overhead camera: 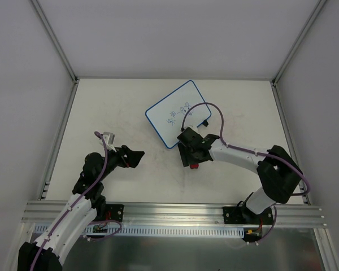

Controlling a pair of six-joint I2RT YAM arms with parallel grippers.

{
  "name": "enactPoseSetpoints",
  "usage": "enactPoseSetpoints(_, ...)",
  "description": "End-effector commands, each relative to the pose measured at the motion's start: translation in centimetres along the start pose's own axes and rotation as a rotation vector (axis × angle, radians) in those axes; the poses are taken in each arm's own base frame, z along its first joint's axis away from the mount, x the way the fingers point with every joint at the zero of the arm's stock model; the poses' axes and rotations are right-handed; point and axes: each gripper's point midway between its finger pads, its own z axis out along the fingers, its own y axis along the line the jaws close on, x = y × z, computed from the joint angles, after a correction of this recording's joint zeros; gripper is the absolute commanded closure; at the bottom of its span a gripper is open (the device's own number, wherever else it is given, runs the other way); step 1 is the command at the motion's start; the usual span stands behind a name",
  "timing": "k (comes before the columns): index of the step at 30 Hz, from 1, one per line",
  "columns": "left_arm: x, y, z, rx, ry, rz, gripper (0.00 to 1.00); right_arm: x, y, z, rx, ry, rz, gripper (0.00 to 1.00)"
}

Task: Erase the whiteboard

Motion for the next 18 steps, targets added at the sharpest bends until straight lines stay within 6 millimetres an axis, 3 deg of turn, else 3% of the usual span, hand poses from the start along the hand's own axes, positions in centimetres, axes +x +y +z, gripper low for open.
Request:
enactPoseSetpoints(1,-2.4,-1.1,0.0,0.025,-0.062,0.042,0.01,-1.9,0.9,0.0,-0.046,-0.039,-0.019,0.38)
enactPoseSetpoints(18,-2.2,-1.0,0.1,0.026,-0.055,0.045,0.01,-1.5,-0.2,2.1,-0.026,-0.017,-0.018,0.44)
